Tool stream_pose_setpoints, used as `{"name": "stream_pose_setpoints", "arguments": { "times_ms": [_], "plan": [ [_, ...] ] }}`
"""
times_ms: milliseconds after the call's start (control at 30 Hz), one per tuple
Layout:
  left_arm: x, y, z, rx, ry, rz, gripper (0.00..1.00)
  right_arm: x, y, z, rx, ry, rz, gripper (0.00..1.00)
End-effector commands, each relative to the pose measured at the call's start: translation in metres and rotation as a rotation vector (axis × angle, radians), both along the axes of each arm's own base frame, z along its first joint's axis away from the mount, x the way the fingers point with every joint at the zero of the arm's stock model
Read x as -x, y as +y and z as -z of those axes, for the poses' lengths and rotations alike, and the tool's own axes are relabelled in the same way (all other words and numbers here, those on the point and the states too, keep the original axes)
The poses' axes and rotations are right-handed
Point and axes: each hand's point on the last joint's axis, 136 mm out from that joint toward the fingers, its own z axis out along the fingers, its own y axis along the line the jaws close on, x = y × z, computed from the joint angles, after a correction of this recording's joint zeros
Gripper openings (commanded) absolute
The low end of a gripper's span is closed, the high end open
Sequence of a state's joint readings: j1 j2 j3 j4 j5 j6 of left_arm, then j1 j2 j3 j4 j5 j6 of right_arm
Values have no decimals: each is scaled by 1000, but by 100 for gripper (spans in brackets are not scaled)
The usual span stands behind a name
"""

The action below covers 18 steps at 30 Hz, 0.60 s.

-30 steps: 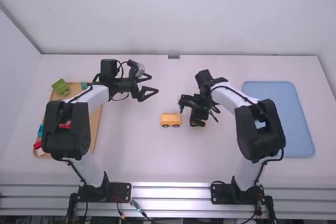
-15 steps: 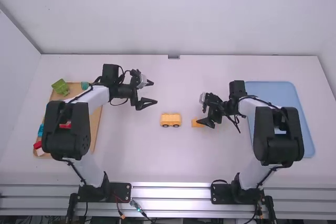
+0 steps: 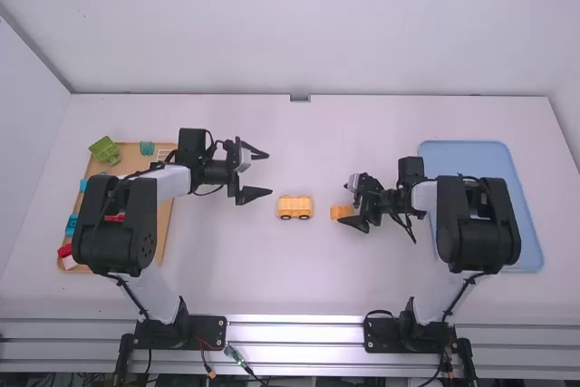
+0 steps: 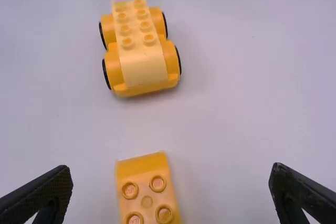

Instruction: Assemble lego blocks to make yellow taxi

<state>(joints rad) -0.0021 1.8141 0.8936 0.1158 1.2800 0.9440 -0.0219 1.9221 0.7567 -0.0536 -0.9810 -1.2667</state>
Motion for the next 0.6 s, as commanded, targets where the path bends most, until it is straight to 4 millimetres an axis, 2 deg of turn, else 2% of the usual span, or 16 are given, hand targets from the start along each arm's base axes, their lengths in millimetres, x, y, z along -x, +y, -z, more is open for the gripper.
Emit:
{"name": "stream_pose_setpoints", "arguments": {
  "times_ms": [0,167,233,300,367,500,533,567],
  "plan": [
    [11,-5,-5,55,3,52,99,5,-5,13,-20,42,8,99],
    [9,-5,-5,60,52,35,99,7,-10,17,-56,34,-38,97],
    [8,-5,-6,65,73,29,99,10,-11,22,-53,23,-74,88],
    [8,-5,-6,66,78,28,99,11,-13,24,-50,17,-87,84],
    [8,-5,-6,67,83,28,99,13,-11,26,-48,11,-106,72],
    [9,-5,-5,66,92,28,99,14,-8,30,-47,11,-116,59],
    [9,-5,-5,66,93,28,99,14,-8,30,-46,11,-115,59],
    [10,-5,-5,67,95,28,99,13,-9,30,-43,9,-113,51]
  ]
}}
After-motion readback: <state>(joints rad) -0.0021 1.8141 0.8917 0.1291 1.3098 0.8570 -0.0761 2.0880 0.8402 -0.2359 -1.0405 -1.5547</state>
